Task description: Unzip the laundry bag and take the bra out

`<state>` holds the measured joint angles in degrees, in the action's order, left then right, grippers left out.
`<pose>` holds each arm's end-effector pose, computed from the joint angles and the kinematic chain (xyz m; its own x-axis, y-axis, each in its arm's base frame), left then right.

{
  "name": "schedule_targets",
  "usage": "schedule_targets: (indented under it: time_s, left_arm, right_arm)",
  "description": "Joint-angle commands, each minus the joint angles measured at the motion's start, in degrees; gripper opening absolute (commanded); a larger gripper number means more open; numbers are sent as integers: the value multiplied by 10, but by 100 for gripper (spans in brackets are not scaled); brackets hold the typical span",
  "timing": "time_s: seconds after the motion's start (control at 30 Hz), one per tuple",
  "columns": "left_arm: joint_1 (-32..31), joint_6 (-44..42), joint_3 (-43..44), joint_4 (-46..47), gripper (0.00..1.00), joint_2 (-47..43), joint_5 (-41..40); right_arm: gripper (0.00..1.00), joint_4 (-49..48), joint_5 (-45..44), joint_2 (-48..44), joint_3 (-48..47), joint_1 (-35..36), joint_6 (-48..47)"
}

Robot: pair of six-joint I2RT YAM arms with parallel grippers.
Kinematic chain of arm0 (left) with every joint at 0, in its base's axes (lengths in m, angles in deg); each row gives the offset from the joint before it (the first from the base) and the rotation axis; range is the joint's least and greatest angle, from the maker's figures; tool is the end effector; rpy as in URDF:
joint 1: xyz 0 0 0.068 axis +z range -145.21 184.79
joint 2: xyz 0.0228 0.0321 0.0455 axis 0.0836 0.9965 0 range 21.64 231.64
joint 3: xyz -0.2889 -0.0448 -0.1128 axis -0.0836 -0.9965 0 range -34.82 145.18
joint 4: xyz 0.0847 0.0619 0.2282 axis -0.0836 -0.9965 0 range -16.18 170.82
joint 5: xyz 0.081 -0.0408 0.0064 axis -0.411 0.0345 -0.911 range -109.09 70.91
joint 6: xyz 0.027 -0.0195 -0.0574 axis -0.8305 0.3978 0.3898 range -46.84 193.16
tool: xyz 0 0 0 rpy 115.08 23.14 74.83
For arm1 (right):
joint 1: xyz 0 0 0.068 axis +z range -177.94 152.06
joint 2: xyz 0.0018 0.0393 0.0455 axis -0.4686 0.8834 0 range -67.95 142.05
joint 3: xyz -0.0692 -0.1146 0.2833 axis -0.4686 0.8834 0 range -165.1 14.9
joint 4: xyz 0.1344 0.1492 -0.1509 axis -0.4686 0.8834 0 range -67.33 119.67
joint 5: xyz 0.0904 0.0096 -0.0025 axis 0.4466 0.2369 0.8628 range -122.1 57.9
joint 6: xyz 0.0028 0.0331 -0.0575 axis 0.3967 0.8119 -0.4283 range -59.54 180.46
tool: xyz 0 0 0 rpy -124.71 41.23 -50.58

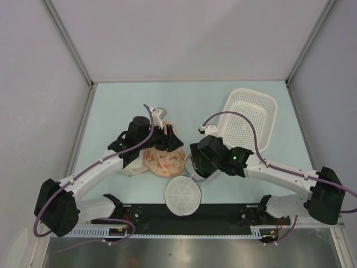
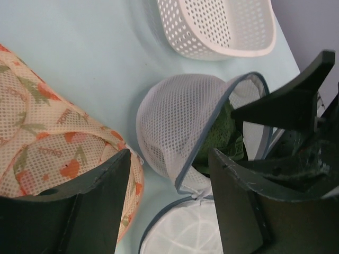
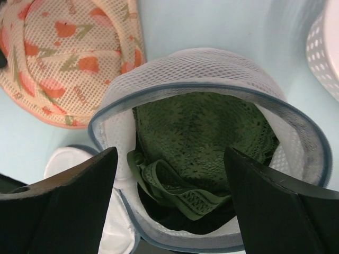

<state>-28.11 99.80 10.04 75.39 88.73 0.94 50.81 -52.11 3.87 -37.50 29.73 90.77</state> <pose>0.1997 -0.1507 0.3049 -0.6914 -0.0543 -0.7204 0.5091 0.6709 -0.5392 0.1481 0.2004 0.2916 -0.6790 -0.1862 -0.7102 -0.3797 0.9170 0.1226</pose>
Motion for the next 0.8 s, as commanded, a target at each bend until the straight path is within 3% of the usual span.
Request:
schedule_targets:
  time_s: [0.0, 0.57, 0.77]
  left_arm:
    - [-29, -16, -22, 27, 66, -8, -10]
    - [-96, 0, -41, 101, 65, 71, 15]
    - [-107, 4, -42, 120, 62, 95, 15]
  right_arm:
    - [87, 0, -45, -2, -4, -12, 30]
    - [86, -63, 12, 32, 42, -59, 38]
    - [78, -61, 12, 30, 44, -60, 39]
